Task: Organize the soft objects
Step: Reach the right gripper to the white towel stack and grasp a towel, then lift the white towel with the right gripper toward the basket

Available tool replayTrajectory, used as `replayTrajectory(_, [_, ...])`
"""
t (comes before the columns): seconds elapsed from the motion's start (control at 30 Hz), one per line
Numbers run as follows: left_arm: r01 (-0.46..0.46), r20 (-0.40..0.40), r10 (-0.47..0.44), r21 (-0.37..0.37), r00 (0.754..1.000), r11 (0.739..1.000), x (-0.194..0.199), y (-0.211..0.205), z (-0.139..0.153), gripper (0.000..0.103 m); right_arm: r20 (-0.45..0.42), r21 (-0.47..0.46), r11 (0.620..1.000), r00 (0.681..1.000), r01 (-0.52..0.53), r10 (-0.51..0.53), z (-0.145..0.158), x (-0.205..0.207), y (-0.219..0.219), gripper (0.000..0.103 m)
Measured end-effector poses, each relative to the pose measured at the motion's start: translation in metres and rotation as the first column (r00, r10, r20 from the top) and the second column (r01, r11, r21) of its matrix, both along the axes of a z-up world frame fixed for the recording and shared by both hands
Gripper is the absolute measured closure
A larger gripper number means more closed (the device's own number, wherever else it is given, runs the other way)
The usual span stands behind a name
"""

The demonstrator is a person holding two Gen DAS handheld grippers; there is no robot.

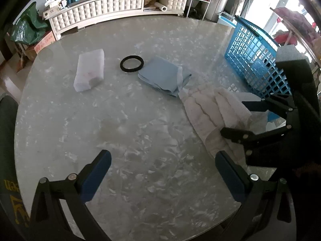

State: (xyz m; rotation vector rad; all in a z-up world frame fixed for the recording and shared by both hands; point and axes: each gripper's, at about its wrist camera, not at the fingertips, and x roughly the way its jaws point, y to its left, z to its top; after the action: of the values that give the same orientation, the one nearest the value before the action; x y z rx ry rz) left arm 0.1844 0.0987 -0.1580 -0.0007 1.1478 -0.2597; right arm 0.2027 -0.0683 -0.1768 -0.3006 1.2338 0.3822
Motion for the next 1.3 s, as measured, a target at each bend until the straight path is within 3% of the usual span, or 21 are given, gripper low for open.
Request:
replayTrajectory(0.2, [-0.007,0.011,0.007,-0.001,1.000,1.000,-0.001,0.000,0.004,0.000,0.004,0.016,1.000,1.000,0.016,-0.016,0.008,-0.003,-0.011,0.062])
replayTrajectory(0.5, [-0.010,0.048,0.011,-0.017,0.999,1.000,-0.006,-0.004,0.025,0.000,0.049,0.088,0.995,0.998,0.037,-0.041,0.043,-0.011,-0.024,0.079])
replayTrajectory(1.07, [0.027,0.078,-0.019,-0.094,0.997,0.995,-0.014,-0.032,0.057,0.000,0.198,0.273,0.961,0.974,0.049,-0.105,0.144,-0.035,-0.074,0.084])
replayTrajectory(1.3, [0.053,0.089,-0.044,-0.108,0.995,0.993,-0.013,-0.057,0.063,0.000,0.275,0.259,0.965,0.954,0.045,-0.118,0.172,-0.035,-0.093,0.085])
